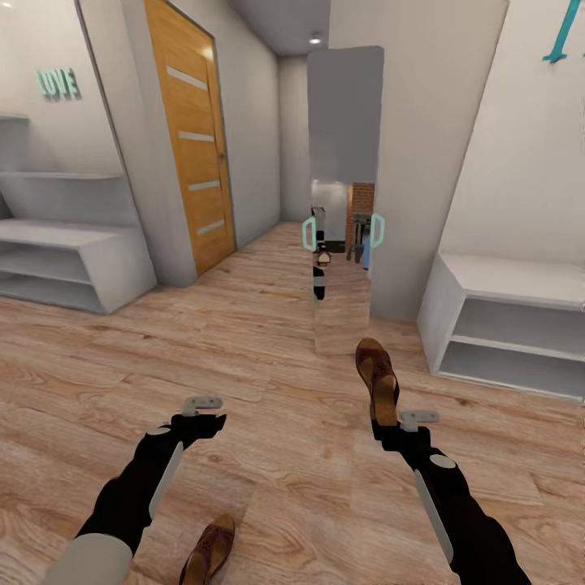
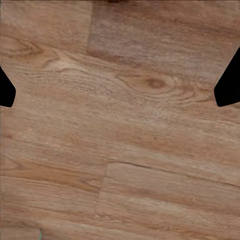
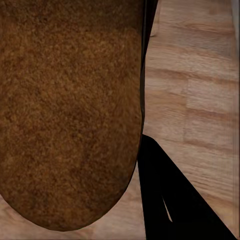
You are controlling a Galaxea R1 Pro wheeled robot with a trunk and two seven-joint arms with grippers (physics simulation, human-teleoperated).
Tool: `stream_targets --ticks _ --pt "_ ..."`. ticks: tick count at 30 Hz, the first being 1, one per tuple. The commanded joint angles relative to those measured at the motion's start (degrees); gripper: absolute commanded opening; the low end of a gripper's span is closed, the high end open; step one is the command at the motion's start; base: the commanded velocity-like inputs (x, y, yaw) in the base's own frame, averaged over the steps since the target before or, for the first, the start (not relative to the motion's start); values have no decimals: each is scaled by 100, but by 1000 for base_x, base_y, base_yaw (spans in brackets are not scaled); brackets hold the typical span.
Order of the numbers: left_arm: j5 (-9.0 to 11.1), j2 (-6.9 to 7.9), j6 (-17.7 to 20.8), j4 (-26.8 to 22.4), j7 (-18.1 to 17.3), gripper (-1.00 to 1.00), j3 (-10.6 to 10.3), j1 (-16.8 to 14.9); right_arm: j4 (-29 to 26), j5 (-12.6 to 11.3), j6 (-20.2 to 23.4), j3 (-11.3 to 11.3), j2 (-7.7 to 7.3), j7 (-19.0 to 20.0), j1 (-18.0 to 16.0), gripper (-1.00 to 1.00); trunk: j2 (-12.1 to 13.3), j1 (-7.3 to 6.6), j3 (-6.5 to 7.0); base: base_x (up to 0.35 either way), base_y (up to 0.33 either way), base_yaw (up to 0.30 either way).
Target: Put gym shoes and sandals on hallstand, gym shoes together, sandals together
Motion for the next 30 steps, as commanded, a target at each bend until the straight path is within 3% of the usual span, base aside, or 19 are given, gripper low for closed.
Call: stream_targets --ticks 1,4,11,21,29,30 --pt "5 16 -51 144 -13 100 -3 -1 -8 -19 36 0 0 -12 -3 -100 -2 -1 -5 0 0 -65" --pt "-45 76 -173 286 14 100 35 66 -35 -19 43 -29 -9 -11 -18 -100 -2 -1 -6 0 0 -14" --pt "-1 29 -104 378 14 100 47 153 -37 -19 44 -53 -9 -11 -19 -100 -2 -1 -6 0 0 0" --pt "17 4 203 219 14 100 54 324 -81 -19 56 -388 -1 6 -20 -100 -2 -1 -6 0 0 0" --pt "17 -3 205 218 14 100 43 327 -228 -11 54 -655 6 3 -20 -100 -2 -1 -6 0 0 -3" --pt "17 -4 205 218 14 100 43 327 -228 -11 54 -947 5 2 -20 -100 -2 -1 -6 0 0 -59"
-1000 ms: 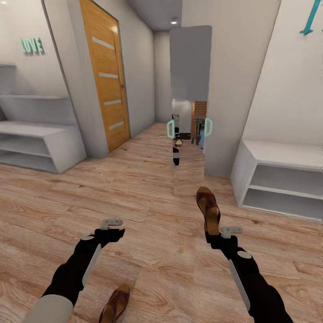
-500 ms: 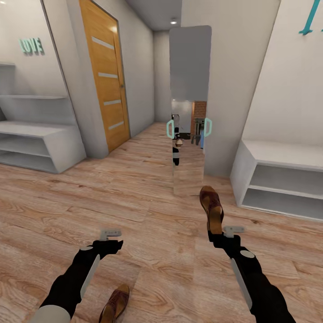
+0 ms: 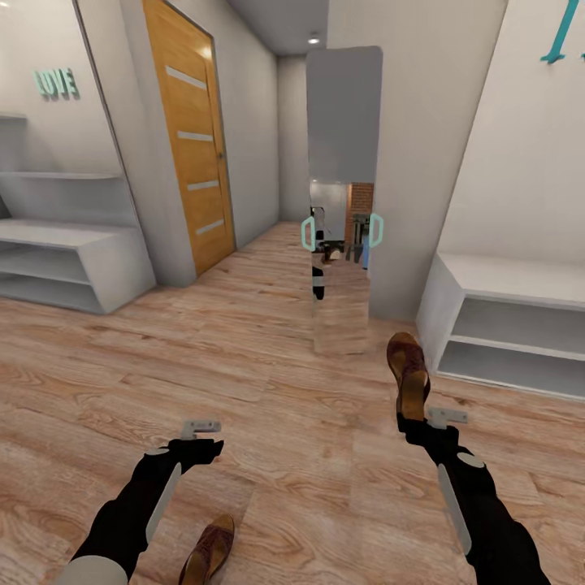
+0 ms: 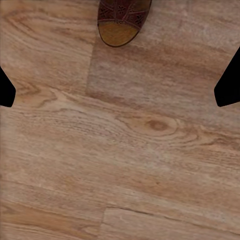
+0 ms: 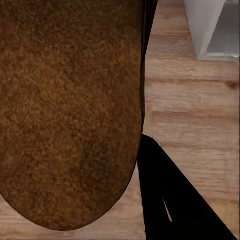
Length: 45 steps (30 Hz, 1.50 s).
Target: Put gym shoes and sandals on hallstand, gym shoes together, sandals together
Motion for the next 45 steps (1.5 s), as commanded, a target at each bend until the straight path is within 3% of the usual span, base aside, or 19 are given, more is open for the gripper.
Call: stream_targets --ticks 1,14,36,39,45 --pt "8 1 30 -7 -18 100 1 -2 -8 -49 35 -13 2 -7 -2 -100 -2 -1 -5 0 0 -138" --pt "8 0 31 -7 -19 100 0 -2 -15 -49 35 -10 6 -4 -2 -100 -2 -1 -5 0 0 -224" --pt "7 50 -55 182 -31 100 10 -1 -249 -48 35 -10 1 -8 -2 -100 -2 -1 -5 0 21 -11" --pt "-5 119 -506 523 -33 100 10 2 -252 -53 35 -9 2 -5 -2 -100 -2 -1 -5 0 0 0" --pt "-19 154 -2192 1438 -34 100 14 -1 -254 -49 35 2 5 -4 -2 -100 -2 -1 -5 0 0 0"
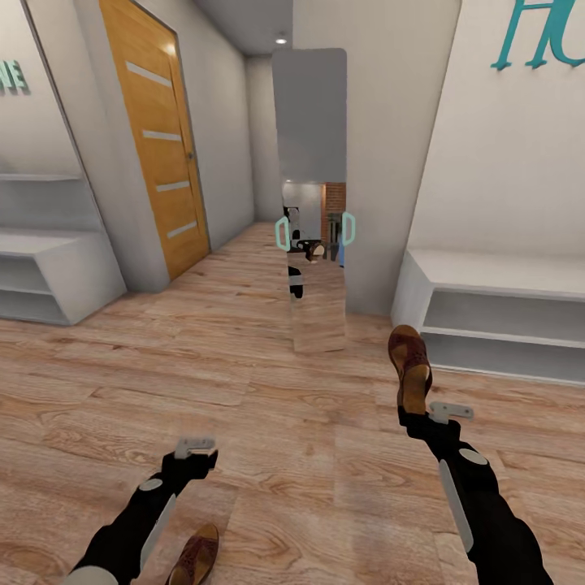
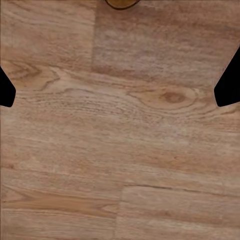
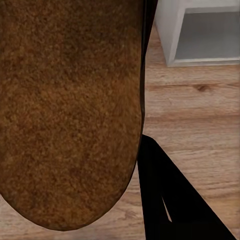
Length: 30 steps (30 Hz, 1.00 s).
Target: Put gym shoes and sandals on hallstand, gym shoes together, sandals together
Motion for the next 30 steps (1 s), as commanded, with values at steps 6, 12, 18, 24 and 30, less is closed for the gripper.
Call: stream_targets --ticks 6,12,18,24,30 --pt "-7 12 -1248 800 -22 100 6 1 -8 -18 36 8 0 -5 -2 -100 -2 -1 -5 0 0 0" --pt "-9 21 -1670 1194 -22 100 7 1 -4 -18 36 14 0 -9 -2 -100 -2 -1 -5 0 0 0" --pt "-10 61 -1734 1475 -22 100 2 0 -6 -18 36 19 0 -9 -2 -100 -2 -1 -5 0 0 0" --pt "-2 98 -1739 1604 -22 100 4 3 -9 -18 44 19 0 -10 -2 -100 -2 -1 -5 0 0 0" --pt "7 105 -1740 1678 -22 100 5 0 -46 -17 37 6 -7 4 -2 -100 -2 -1 -5 0 0 0"
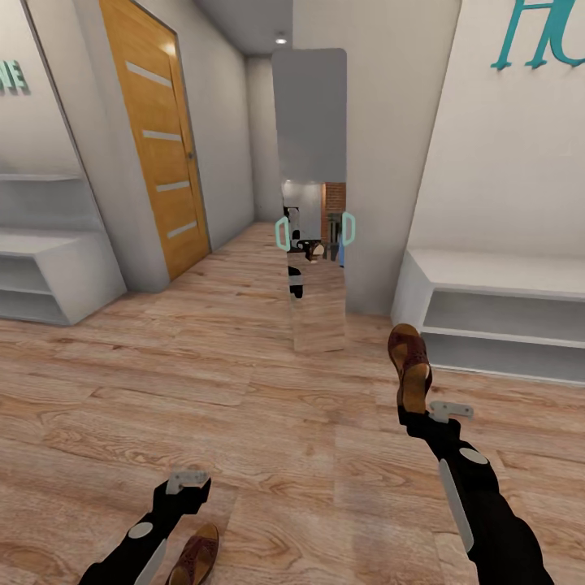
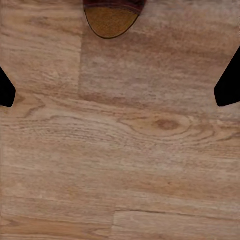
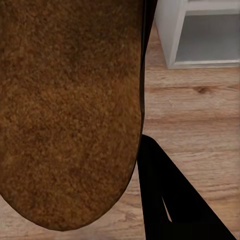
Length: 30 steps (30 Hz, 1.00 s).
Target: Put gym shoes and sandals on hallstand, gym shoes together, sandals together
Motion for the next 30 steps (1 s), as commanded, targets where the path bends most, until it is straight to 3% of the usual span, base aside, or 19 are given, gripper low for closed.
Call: stream_targets --ticks 1,19,30 --pt "7 4 -17 48 -23 100 6 -2 -12 -20 35 -2 -1 -4 -2 -100 -2 -1 -5 0 0 0" --pt "7 -1 -17 113 -23 100 6 -1 -86 -20 44 -7 -2 3 -2 -100 -2 -1 -11 0 0 0" --pt "7 -1 -17 143 -23 100 6 -2 -93 -20 44 0 0 3 -2 -100 -17 27 -343 0 0 45"
